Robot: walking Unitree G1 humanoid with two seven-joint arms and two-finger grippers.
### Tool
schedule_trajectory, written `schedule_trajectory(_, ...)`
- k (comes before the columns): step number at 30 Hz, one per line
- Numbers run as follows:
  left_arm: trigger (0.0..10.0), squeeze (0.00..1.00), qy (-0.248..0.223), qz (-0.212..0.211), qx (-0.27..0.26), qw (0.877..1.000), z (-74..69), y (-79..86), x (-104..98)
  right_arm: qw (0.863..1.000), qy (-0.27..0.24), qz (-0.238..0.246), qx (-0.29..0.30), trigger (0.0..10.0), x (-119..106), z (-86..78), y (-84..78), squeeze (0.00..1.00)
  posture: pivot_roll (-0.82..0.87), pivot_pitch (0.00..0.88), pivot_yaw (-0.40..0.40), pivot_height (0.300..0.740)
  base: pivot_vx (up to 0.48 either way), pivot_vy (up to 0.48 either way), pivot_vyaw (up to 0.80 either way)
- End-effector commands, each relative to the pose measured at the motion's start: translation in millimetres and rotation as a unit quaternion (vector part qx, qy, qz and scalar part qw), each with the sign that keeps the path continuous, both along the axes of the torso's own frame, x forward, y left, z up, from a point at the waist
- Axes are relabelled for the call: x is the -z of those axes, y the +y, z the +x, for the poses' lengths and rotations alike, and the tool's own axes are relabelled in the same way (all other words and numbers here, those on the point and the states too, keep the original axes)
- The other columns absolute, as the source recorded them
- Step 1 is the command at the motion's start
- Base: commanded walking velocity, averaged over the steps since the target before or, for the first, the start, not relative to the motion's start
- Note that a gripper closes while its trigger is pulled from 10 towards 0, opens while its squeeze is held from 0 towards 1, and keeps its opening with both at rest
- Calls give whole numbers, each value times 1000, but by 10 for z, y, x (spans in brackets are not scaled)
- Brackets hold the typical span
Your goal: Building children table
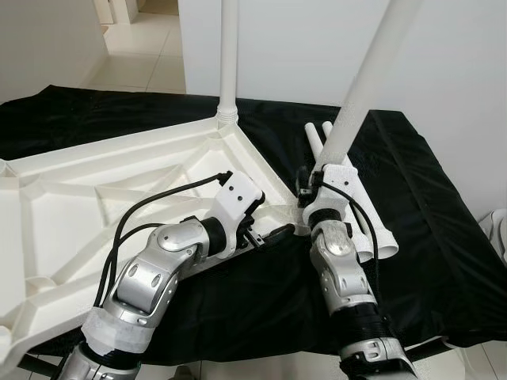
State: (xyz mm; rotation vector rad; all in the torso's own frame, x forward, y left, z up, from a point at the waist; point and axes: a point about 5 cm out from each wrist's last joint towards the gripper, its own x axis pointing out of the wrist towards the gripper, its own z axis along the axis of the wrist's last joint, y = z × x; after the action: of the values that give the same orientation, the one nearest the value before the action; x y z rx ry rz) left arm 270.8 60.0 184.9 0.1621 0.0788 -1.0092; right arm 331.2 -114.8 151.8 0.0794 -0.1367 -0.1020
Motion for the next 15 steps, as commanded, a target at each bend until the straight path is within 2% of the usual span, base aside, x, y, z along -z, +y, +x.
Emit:
schedule_trajectory(1, 10000, 0, -1, 0, -11, 1000, 19, -3, -16, 996, 73, 0, 48, 10000, 295, -38, -184, 0, 121, 37, -34, 740, 0, 0, 0)
schedule_trajectory(5, 10000, 0, -1, -1, -11, 1000, 21, -4, -22, 995, 72, -6, 68, 10000, 277, -10, -194, 0, 122, 36, -35, 740, 0, 0, 0)
schedule_trajectory(12, 10000, 0, -1, -2, -12, 1000, 18, -7, -21, 995, 68, -7, 68, 10000, 252, 24, -174, 0, 121, 34, -37, 740, 0, 0, 0)
schedule_trajectory(13, 10000, 0, -1, -2, -11, 1000, 15, -9, -19, 996, 64, -8, 67, 10000, 244, 27, -172, 133, 120, 32, -38, 740, 0, 0, 0)
schedule_trajectory(15, 10000, 0, -1, -2, -11, 1000, 15, -9, -19, 996, 64, -8, 67, 10000, 244, 27, -172, 133, 120, 32, -38, 740, 0, 0, 0)
